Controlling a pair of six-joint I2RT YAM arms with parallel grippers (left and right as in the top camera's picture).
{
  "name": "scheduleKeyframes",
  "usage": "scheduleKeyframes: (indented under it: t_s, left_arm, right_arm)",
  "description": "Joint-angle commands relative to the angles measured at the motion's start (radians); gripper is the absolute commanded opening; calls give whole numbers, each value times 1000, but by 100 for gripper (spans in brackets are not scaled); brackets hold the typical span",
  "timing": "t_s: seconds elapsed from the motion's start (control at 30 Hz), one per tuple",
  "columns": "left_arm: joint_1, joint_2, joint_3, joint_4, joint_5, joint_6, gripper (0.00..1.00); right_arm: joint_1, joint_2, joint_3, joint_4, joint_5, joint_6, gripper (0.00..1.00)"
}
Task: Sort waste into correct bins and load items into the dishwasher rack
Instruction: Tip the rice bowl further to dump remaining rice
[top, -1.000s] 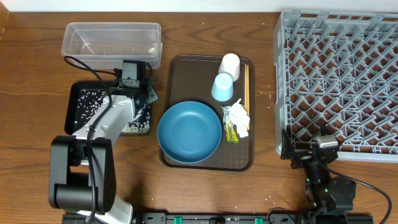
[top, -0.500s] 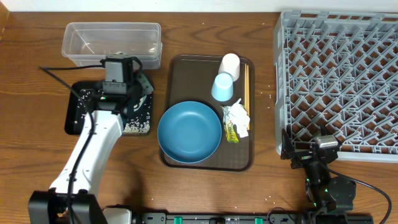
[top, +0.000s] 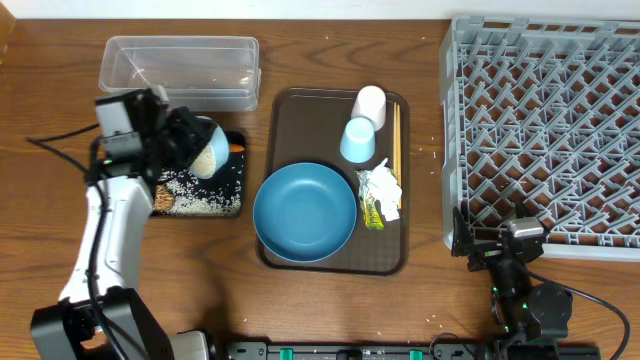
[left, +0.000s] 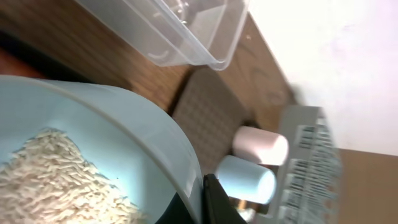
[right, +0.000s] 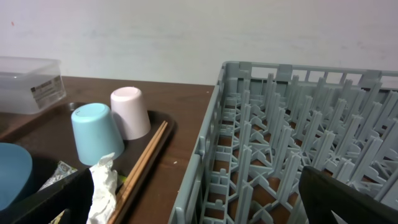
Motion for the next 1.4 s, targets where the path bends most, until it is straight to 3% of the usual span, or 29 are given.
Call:
scheduleKeyframes:
  t_s: [0.0, 0.3, 0.97, 1.1, 1.37]
  left_arm:
    - [43, 34, 16, 5, 214, 20, 6]
    - [94, 180, 16, 132, 496, 0, 6]
    - [301, 215, -1, 146, 702, -13, 6]
    - [319, 215, -3, 146, 838, -21, 6]
    - [348, 215, -3, 146, 865, -28, 6]
  right_arm:
    - [-15, -2, -2, -3, -5, -11, 99]
    - [-15, -2, -2, -3, -5, -11, 99]
    - [-15, -2, -2, -3, -5, -11, 99]
    - [-15, -2, -2, -3, -5, -11, 99]
    - [-15, -2, -2, -3, -5, -11, 99]
